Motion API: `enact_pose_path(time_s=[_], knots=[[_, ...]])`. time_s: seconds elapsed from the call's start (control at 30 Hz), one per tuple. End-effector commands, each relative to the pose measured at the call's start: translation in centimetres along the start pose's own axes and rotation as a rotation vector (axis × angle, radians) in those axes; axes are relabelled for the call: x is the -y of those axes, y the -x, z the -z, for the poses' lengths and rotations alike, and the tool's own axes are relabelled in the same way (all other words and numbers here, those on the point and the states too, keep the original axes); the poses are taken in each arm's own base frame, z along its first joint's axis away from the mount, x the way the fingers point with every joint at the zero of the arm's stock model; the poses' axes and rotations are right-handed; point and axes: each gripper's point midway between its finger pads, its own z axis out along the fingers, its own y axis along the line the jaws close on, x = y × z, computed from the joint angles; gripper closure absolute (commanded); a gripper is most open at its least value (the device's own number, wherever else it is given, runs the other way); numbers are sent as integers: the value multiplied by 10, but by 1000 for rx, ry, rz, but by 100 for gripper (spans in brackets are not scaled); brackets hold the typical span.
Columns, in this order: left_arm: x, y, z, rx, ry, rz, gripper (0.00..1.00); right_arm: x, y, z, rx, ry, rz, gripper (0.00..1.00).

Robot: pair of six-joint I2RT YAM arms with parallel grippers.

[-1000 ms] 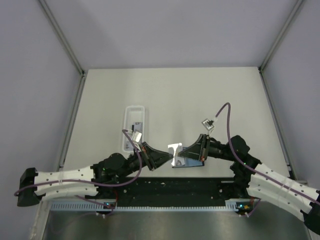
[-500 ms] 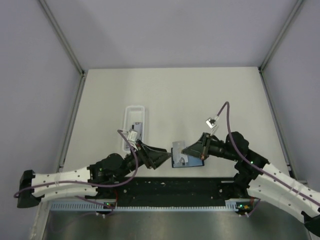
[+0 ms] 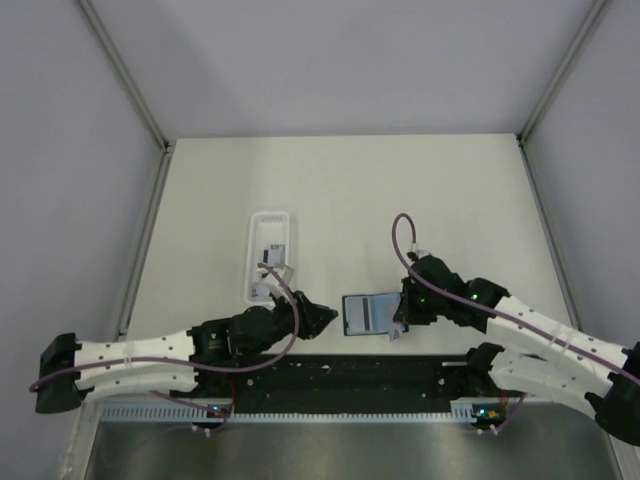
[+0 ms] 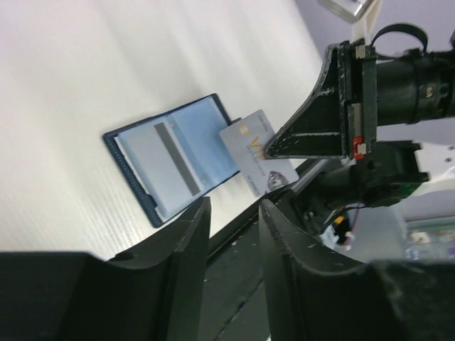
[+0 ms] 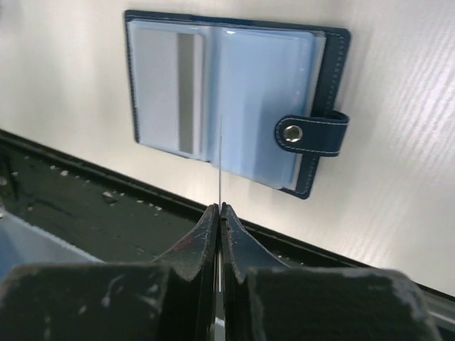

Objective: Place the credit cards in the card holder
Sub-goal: Turn over the card slot in the card holder.

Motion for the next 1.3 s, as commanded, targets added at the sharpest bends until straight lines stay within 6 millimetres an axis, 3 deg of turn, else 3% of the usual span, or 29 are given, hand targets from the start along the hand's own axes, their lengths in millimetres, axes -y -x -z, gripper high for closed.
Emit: enact_pose_path(time_s=[0.0,0.1,0.17,0.4,0.7,1.0,1.27], knots=[[14,5,-9,-3,-49,-2,66,11,16,-3,35,-106,31,100],[17,0,-13,-28,-71,-21,90,14,18,-8,25,-142,36,100],[18,0,-16,-29,-79,-33,100,18,19,-12,22,-171,42,100],[22,-1,-33,-41,-90,-92,100,23,19,-16,20,-204,46,100],[25,-11,-81,-62,-45,-161,100,23,26,-13,51,-208,38,100],[14,-45,-121,-178,-58,-118,100,27,32,-13,60,-225,43,100],[12,-70,-137,-266,-74,-112,100,37,34,-9,66,-262,51,100]])
